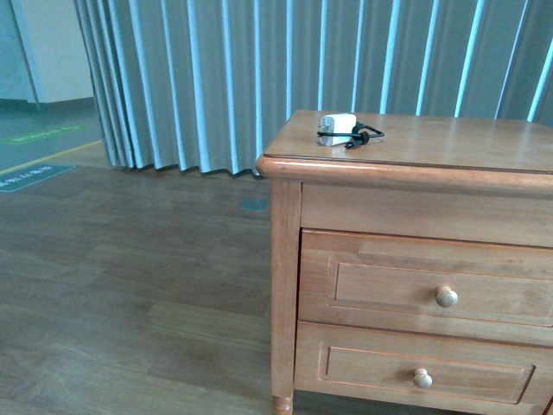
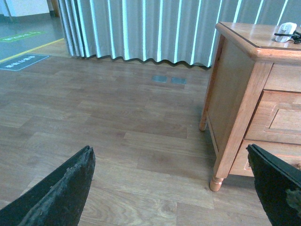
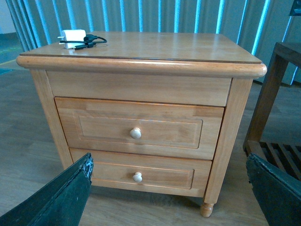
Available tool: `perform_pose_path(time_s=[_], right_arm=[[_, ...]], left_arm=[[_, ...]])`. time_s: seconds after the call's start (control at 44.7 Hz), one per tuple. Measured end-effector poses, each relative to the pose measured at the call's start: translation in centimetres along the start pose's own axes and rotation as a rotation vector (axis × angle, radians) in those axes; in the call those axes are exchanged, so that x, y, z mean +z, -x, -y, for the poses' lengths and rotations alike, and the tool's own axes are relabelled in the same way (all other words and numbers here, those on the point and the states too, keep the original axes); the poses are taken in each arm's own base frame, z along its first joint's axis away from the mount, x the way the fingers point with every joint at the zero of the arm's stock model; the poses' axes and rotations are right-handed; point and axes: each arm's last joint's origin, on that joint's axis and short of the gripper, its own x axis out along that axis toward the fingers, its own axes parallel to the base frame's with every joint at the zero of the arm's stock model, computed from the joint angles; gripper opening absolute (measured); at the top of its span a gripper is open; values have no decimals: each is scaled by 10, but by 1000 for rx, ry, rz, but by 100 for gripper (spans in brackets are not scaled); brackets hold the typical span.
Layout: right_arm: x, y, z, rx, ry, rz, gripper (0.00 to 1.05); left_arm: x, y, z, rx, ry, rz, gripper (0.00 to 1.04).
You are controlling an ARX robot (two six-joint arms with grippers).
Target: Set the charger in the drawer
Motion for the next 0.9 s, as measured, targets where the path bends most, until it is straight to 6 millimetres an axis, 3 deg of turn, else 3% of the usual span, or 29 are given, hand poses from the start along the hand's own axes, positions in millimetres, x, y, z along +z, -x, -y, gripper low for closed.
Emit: perform_pose_path(time_s=[0.896], right_arm=[[0, 0, 0, 0, 0, 0, 96]], left_arm=[[0, 0, 0, 0, 0, 0, 99]])
